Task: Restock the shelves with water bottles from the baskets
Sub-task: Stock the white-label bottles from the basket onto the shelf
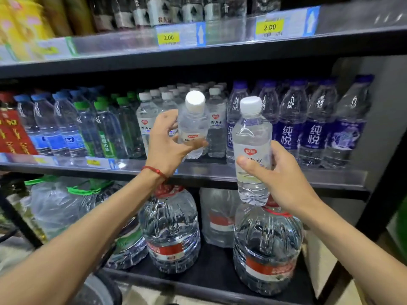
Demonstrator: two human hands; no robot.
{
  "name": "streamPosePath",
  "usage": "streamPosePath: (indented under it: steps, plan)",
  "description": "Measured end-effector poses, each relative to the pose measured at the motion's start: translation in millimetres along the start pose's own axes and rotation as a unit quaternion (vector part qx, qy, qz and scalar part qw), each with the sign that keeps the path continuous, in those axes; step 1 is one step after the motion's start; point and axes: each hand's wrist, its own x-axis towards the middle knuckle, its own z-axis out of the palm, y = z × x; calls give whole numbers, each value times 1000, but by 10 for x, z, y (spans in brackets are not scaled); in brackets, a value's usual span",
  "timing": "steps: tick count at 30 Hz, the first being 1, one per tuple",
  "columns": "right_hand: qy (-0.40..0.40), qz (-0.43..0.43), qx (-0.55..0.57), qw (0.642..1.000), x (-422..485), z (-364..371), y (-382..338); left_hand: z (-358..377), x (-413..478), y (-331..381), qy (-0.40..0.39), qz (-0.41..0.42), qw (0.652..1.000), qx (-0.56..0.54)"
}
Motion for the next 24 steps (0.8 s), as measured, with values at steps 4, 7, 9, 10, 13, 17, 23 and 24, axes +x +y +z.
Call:
streamPosePath:
  steps: [4,7,9,10,13,17,23,24]
  plan:
    - [17,7,-1,1000,-2,-50,12,158,103,-179,-7,-23,1000,17]
    - [17,10,-11,1000,-43,-80,44,257,161,-333,-6,-40,999,-1]
    - [12,12,-12,1000,-69,-90,74,304,162,-401,-8,-50,999,6]
    - [11,13,-13,1000,-74,-92,90,325,169,-440,-3,-57,998,6]
    - [7,14,-7,1000,-108,-76,128,406,190,-472,26,-89,996,1]
    - [-3,12,0,1000,-148,-65,156,486,227,-465,73,-140,987,4]
    - [-10,24,-6,1000,-225,-96,226,612,251,-548,106,-110,978,142]
    - [-11,26,-6,1000,-238,-103,231,645,246,-540,111,-112,976,152]
